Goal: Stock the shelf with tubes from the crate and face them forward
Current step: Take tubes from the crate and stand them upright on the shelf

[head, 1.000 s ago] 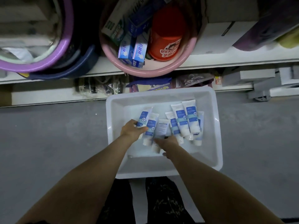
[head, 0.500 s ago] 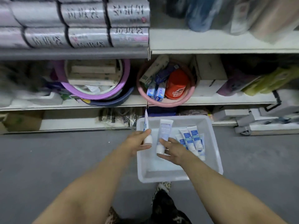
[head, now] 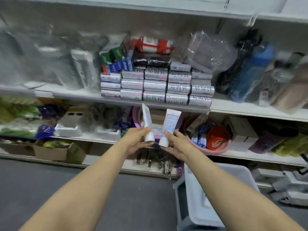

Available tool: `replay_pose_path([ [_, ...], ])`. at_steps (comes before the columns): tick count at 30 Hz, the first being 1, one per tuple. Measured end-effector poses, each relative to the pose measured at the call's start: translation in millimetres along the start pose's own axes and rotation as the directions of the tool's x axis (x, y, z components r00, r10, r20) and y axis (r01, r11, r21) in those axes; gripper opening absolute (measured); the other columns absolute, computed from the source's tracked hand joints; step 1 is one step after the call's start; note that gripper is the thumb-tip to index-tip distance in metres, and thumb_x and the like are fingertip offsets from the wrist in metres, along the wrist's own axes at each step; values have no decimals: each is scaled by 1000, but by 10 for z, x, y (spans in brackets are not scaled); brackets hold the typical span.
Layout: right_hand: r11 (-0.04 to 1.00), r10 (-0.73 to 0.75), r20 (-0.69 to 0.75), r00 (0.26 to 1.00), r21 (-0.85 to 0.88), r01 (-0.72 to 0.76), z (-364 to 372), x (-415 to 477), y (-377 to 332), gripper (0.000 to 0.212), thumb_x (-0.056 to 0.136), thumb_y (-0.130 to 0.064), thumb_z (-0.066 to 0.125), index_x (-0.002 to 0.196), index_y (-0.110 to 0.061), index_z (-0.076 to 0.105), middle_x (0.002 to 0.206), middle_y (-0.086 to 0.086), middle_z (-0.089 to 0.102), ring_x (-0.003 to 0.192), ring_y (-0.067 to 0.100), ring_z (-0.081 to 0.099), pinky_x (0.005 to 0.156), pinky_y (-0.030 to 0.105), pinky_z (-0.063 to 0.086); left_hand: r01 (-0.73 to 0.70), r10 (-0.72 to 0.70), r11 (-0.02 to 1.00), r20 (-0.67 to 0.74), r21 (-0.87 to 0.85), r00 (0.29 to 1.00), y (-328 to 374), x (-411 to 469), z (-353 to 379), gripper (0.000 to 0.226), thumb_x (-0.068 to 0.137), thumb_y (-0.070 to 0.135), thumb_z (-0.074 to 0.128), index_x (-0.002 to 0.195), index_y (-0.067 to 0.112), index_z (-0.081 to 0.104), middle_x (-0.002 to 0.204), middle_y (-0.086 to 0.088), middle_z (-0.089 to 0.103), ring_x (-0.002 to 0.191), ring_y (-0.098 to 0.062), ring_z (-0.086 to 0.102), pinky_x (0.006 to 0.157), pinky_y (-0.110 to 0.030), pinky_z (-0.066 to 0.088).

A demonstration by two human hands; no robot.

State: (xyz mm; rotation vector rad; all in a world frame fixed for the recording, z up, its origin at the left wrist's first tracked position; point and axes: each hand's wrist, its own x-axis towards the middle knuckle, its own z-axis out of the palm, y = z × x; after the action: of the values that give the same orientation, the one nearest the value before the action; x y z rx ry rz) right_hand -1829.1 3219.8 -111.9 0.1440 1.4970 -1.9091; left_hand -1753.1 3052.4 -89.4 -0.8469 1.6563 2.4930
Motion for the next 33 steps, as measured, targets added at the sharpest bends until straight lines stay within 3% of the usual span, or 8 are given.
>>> replay_pose_path([
  [3,996,-88,45,995,-3,88,582,-79,-158,31,91,-16,68,120,-10,57,117,15,67,96,29,68,63,39,59,-98,98,995,-17,13,995,446,-247,-346,16,92,11,64,102,-1,64,91,-20,67,80,-29,66,72,-42,61],
  [8,973,-202,164,966,-76,216,1406,-224,-542,29,91,-18,69,117,-15,57,115,13,69,102,31,69,78,47,59,-256,255,967,-100,2,962,1197,-568,-776,24,92,8,62,115,0,61,96,-17,70,83,-24,67,59,-35,60],
  [12,934,-307,241,921,-109,340,2024,-287,-947,26,91,-17,68,115,-19,58,110,9,71,92,27,70,67,37,58,-396,384,917,-155,-54,910,1803,-707,-977,23,91,3,58,113,7,56,91,-14,69,71,-19,67,52,-31,57],
  [18,868,-442,359,822,-59,493,2820,-173,-1613,32,89,-16,71,118,-13,59,120,12,67,104,32,68,72,42,60,-584,566,806,-161,-97,809,2648,-731,-1291,26,93,12,58,119,17,55,103,-9,65,88,-22,61,71,-36,53],
  [23,806,-544,441,713,41,590,3491,95,-2307,49,81,-21,76,125,-13,57,122,12,66,106,30,68,77,44,60,-708,698,705,-217,44,682,3401,-600,-1614,30,89,14,68,117,13,59,106,-9,69,93,-26,67,76,-41,57],
  [29,755,-613,474,632,116,646,4225,448,-3078,37,88,-10,69,123,-1,59,121,17,67,110,32,66,76,40,61,-694,746,663,-324,280,582,4328,-273,-1913,59,61,24,88,110,4,61,103,-15,70,94,-33,70,83,-55,56],
  [33,741,-629,472,617,125,660,4505,706,-3403,34,89,-6,68,122,1,59,122,16,66,111,31,65,77,37,60,-691,801,598,-339,406,494,4763,-63,-1996,41,70,21,86,100,12,59,102,-9,66,91,-25,68,78,-45,60],
])
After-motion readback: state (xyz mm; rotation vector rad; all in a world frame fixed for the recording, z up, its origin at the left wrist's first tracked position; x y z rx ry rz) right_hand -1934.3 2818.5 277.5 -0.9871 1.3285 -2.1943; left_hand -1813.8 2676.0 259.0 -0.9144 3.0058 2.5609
